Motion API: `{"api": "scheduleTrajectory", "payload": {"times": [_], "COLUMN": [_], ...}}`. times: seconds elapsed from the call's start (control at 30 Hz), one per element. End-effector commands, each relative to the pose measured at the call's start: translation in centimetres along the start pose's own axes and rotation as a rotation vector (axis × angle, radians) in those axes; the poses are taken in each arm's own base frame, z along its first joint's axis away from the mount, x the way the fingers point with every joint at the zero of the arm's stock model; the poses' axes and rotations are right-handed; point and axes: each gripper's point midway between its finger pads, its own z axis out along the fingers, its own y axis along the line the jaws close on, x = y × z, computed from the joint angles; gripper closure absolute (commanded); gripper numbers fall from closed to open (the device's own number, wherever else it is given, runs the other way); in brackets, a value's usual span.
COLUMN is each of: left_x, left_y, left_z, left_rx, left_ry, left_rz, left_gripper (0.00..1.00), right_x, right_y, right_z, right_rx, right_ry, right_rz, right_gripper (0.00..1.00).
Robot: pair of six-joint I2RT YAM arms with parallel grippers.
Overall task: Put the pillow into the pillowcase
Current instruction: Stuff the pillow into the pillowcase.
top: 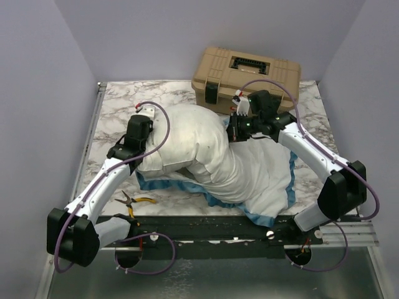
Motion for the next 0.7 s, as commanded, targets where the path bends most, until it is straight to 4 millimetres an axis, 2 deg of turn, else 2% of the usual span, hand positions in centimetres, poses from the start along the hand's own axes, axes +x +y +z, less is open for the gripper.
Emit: {"api": "scheduleTrajectory", "payload": {"times": [0.0, 0.07, 0.13, 0.2, 0.27, 0.33, 0.4, 0.43, 0.5, 0.67], "left_x": [1.6, 2.1, 2.4, 2.7, 2.6, 2.2, 1.8, 1.6, 1.3, 1.4], "left_y": [-0.2, 0.0, 0.7, 1.5, 2.3, 2.2, 1.4, 0.8, -1.2, -6.7], "left_z": [0.4, 0.4, 0.4, 0.1, -0.2, -0.4, -0.6, -0.6, -0.7, 0.0], "left_rx": [-0.070, -0.106, -0.145, -0.189, -0.237, -0.259, -0.270, -0.275, -0.271, -0.267], "left_ry": [0.089, 0.114, 0.129, 0.138, 0.135, 0.117, 0.096, 0.083, 0.058, 0.042], "left_rz": [0.388, 0.458, 0.489, 0.509, 0.521, 0.516, 0.524, 0.531, 0.565, 0.683], "left_gripper": [0.98, 1.00, 1.00, 1.00, 1.00, 1.00, 1.00, 1.00, 1.00, 1.00], "right_x": [-0.8, -2.9, -5.7, -9.5, -12.0, -13.6, -14.1, -14.1, -13.5, -10.9], "right_y": [3.6, 4.5, 5.9, 9.1, 12.2, 15.0, 17.7, 19.0, 20.6, 20.3], "right_z": [0.9, -0.4, -2.5, -6.0, -9.0, -11.3, -12.6, -12.9, -12.2, -8.7], "right_rx": [-0.060, -0.031, 0.004, -0.006, -0.049, -0.122, -0.235, -0.305, -0.442, -0.597], "right_ry": [0.030, -0.021, -0.094, -0.205, -0.292, -0.367, -0.405, -0.403, -0.362, -0.244], "right_rz": [-0.101, -0.130, -0.168, -0.226, -0.269, -0.301, -0.319, -0.303, -0.264, -0.095], "right_gripper": [1.00, 1.00, 1.00, 1.00, 1.00, 1.00, 1.00, 1.00, 1.00, 1.00]}}
